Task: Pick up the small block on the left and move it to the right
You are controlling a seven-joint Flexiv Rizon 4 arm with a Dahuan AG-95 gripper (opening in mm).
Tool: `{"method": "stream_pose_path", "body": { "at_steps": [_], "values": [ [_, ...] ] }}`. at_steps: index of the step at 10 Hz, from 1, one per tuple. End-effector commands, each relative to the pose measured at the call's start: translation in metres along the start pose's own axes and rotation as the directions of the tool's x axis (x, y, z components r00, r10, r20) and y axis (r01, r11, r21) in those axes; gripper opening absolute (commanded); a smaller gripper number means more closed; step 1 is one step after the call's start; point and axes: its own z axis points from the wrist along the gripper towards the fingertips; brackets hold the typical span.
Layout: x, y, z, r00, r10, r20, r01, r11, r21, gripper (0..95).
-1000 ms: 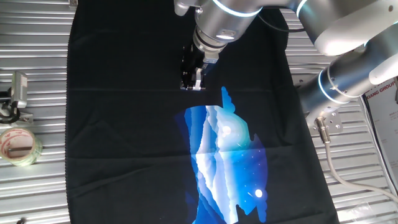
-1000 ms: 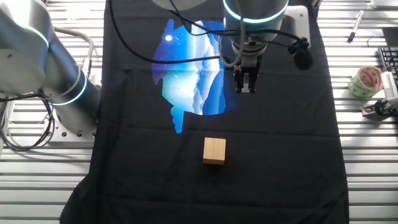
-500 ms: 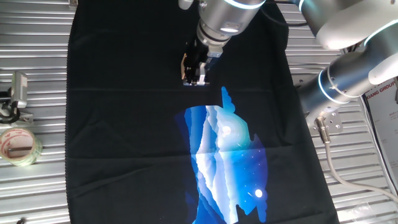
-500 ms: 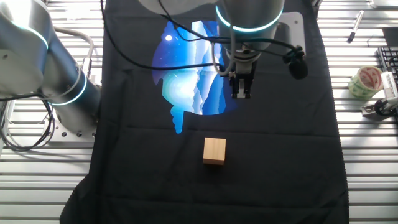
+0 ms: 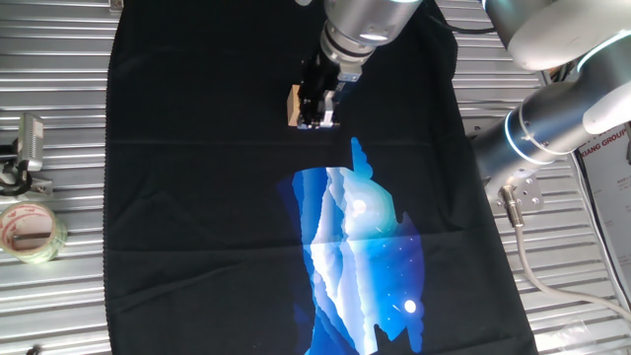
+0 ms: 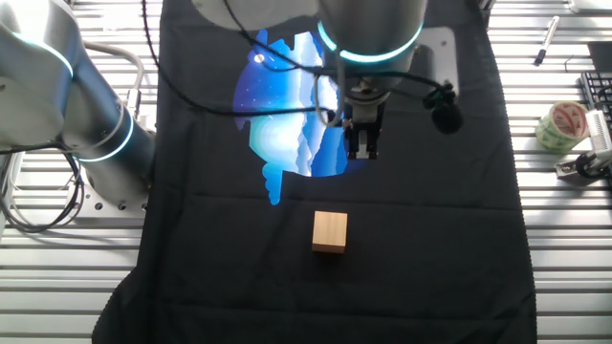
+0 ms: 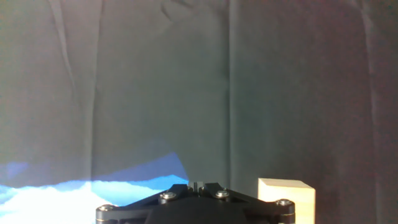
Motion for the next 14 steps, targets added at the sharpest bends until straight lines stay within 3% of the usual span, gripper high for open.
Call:
{"method": "stream_pose_path", "body": {
  "at_steps": [1,6,12,14],
  "values": [
    [0.003,-0.004,0.002,1.000,-0.003,0.004,0.003,1.000,-0.001,0.0],
    [0.011,-0.014,0.015,0.999,-0.010,0.031,0.010,1.000,0.003,0.0],
    [0.015,-0.020,0.028,0.999,-0.008,0.036,0.008,1.000,0.002,0.0],
    [0.016,-0.020,0.037,0.999,-0.001,0.049,0.000,1.000,0.017,0.0]
  ]
}}
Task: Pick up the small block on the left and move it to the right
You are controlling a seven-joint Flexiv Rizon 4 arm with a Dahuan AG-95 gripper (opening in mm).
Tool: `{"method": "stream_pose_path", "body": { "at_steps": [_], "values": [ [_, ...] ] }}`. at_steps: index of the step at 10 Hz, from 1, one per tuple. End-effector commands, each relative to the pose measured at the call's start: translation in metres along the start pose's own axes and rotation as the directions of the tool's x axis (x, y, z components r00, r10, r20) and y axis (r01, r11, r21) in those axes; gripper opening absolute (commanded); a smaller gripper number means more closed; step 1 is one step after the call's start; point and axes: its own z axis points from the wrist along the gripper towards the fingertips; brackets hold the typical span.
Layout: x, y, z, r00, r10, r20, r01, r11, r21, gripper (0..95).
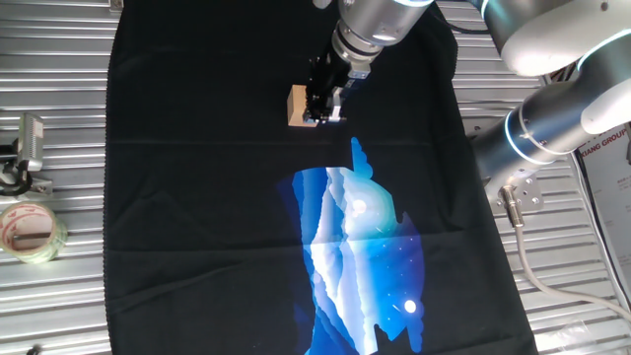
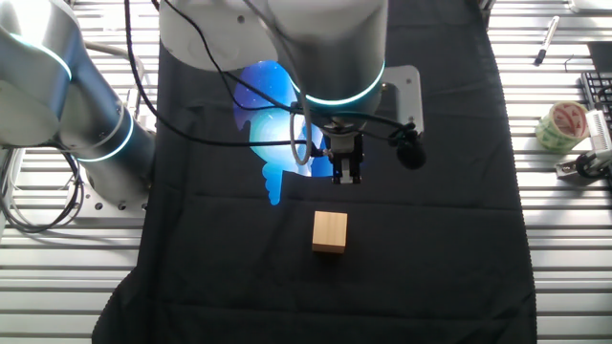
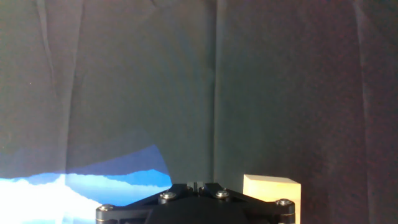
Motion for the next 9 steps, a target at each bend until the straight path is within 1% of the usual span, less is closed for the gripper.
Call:
{"method": "stream_pose_path", "body": {
  "at_steps": [1,2,3,4,5,6,8,9],
  "values": [
    [0.000,-0.001,0.005,1.000,0.000,0.019,0.000,1.000,0.019,0.0],
    [0.001,-0.001,0.009,0.999,-0.002,0.040,0.000,0.999,0.042,0.0],
    [0.002,-0.003,0.010,0.999,-0.005,0.039,0.003,0.999,0.054,0.0],
    [0.002,-0.006,0.010,1.000,-0.007,0.024,0.006,0.999,0.052,0.0],
    [0.002,-0.009,0.009,1.000,-0.006,0.002,0.006,0.999,0.047,0.0],
    [0.003,-0.013,0.009,1.000,-0.012,-0.005,0.012,0.999,0.042,0.0],
    [0.004,-0.018,0.011,1.000,-0.014,-0.003,0.014,0.999,0.035,0.0],
    [0.005,-0.019,0.013,1.000,-0.015,0.001,0.015,0.999,0.038,0.0]
  ]
}}
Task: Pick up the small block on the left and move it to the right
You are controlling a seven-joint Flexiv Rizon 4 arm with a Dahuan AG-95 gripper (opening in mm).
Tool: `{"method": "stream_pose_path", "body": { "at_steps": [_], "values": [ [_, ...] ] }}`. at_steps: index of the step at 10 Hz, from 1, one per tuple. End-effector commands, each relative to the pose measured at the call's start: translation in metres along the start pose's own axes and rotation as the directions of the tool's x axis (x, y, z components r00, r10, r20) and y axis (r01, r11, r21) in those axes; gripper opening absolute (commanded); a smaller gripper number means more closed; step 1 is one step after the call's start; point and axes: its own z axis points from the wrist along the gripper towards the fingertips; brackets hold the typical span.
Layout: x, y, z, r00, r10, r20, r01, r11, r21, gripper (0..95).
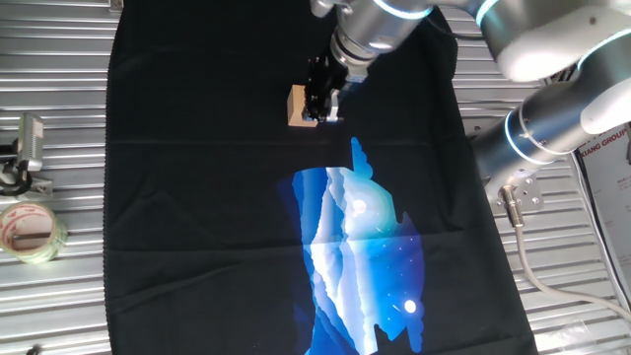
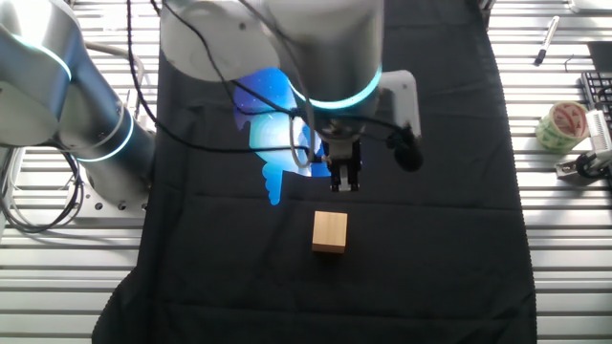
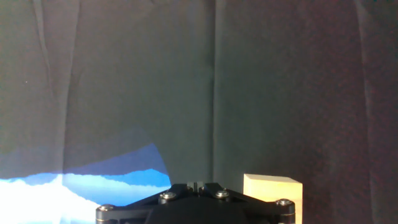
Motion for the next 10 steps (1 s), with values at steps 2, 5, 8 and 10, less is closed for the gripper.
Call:
{"method": "stream_pose_path", "body": {
  "at_steps": [2,5,8,10],
  "values": [
    [0.0014,-0.0022,0.0036,1.000,-0.002,0.018,0.002,1.000,0.014,0.0],
    [0.0000,-0.0034,0.0032,1.000,-0.004,-0.010,0.004,1.000,0.012,0.0],
    [0.0004,-0.0039,0.0024,0.999,-0.004,-0.050,0.004,1.000,0.000,0.0],
    [0.0014,-0.0051,0.0007,0.996,-0.005,-0.087,0.005,1.000,-0.006,0.0]
  ]
}}
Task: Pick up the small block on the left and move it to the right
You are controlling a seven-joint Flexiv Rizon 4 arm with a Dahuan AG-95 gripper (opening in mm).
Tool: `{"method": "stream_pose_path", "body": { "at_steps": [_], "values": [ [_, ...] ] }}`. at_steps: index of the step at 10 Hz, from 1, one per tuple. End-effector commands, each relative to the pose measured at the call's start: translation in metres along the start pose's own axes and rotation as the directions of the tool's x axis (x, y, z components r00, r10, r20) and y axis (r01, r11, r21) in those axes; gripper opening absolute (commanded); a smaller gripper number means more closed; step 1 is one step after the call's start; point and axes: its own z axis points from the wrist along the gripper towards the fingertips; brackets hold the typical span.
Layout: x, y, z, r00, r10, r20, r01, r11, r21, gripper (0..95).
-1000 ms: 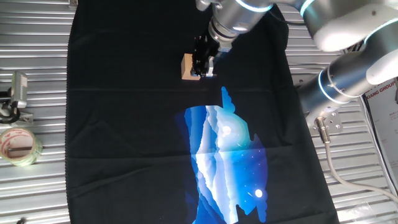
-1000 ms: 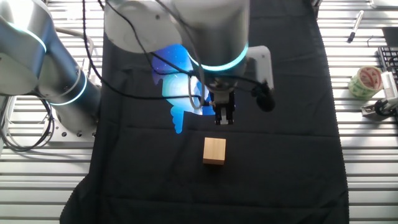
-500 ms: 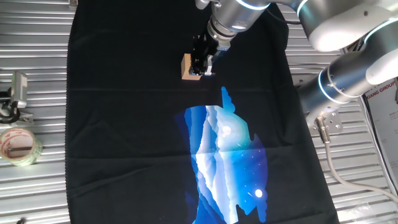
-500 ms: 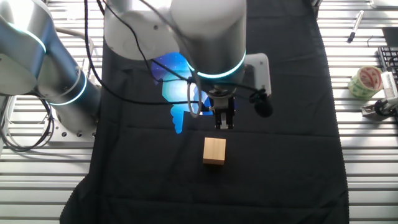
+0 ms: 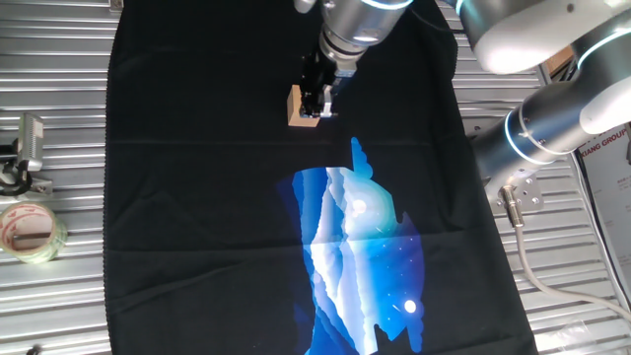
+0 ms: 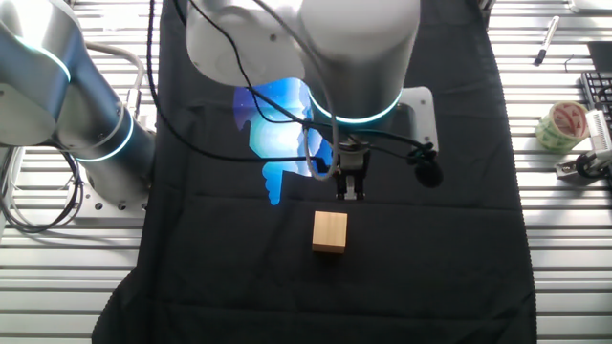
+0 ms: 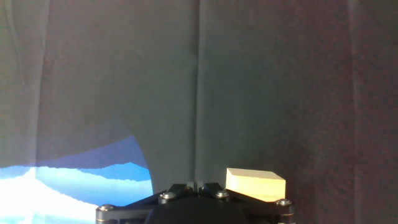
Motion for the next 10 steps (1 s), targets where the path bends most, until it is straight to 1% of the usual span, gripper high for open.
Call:
{"method": "stream_pose_path", "body": {
  "at_steps": [1,6,10],
  "values": [
    [0.0016,0.0007,-0.0040,0.999,0.005,-0.047,-0.005,1.000,-0.006,0.0],
    [0.0018,-0.0006,-0.0054,0.998,0.006,-0.064,-0.006,1.000,-0.004,0.0],
    [0.0015,-0.0008,-0.0054,0.998,0.007,-0.062,-0.008,1.000,-0.004,0.0]
  ]
}}
